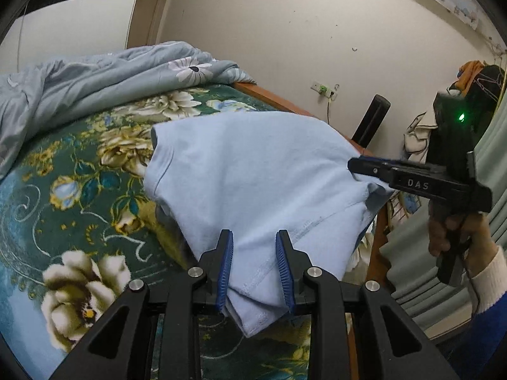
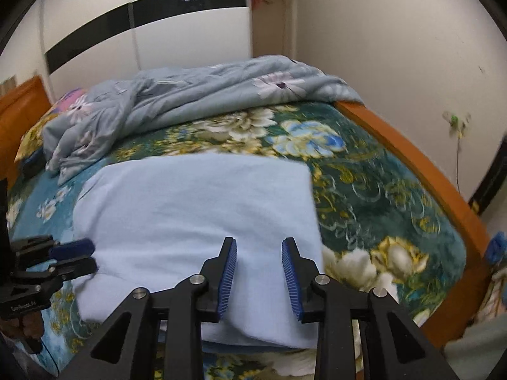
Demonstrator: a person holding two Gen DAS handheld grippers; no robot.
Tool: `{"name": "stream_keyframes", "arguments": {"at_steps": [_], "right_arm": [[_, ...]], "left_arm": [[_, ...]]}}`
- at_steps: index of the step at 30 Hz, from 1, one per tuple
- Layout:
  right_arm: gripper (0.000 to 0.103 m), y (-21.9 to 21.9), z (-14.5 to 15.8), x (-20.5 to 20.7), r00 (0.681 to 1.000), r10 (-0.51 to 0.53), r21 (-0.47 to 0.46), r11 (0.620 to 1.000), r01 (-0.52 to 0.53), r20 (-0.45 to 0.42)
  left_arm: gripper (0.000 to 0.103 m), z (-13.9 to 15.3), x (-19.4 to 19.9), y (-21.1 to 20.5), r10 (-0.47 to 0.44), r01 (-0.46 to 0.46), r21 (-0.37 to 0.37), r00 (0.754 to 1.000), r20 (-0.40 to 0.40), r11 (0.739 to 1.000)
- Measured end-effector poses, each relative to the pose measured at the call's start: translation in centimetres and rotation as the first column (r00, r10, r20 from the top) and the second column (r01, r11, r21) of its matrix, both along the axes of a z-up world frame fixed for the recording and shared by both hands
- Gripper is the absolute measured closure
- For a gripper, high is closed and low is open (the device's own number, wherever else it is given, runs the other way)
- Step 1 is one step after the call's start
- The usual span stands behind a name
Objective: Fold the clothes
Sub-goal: 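Lift the folded sweatshirt with both grippers and carry it to the clothes stack, then lower the sweatshirt onto the stack and open both grippers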
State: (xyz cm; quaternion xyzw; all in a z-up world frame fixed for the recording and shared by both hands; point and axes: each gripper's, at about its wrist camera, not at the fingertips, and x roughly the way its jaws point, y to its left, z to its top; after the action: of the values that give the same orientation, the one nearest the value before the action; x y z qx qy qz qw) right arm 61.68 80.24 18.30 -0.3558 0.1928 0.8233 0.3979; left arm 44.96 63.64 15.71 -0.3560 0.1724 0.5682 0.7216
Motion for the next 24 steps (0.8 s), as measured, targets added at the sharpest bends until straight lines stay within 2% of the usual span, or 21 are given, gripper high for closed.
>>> {"name": "stream_keyframes", "arguments": {"at_steps": [6, 11, 15, 19, 20, 24], "right_arm": [[0.07, 1.0, -2.3, 1.2, 0.999, -0.036, -0.056, 0.998, 0.034, -0.032], [0.07, 0.6, -1.6, 1.0, 0.999, -0.047, -0.044, 0.998, 0.046, -0.021], [0.07, -1.6, 0.1, 1.2, 0.998, -0.052, -0.009, 0.999, 0.052, -0.027], [0.069, -4.0, 0.5, 1.2, 0.998, -0.058, 0.007, 0.998, 0.058, -0.012], [0.069, -4.5, 0.3, 1.2, 0.998, -0.07, 0.0, 0.998, 0.07, -0.007], [0.069, -6.8, -1.1, 1.2, 0.995, -0.096, -0.048, 0.994, 0.096, -0.006]], "left_arm": [[0.074, -0.3, 0.4, 0.1, -0.012, 0.012, -0.009, 1.0, -0.018, 1.0], [0.074, 0.3, 0.2, -0.1, -0.003, 0.003, -0.025, 1.0, -0.006, 1.0], [0.073, 1.0, -0.1, -0.6, 0.009, -0.008, -0.039, 1.0, 0.012, 0.999], [0.053, 1.1, 0.0, -1.4, 0.014, -0.013, -0.053, 1.0, 0.012, 0.998], [0.052, 1.1, 0.1, -1.6, 0.014, -0.013, -0.056, 1.0, 0.008, 0.998], [0.032, 0.6, 0.4, -2.5, 0.002, -0.003, -0.07, 1.0, -0.007, 0.998]]}}
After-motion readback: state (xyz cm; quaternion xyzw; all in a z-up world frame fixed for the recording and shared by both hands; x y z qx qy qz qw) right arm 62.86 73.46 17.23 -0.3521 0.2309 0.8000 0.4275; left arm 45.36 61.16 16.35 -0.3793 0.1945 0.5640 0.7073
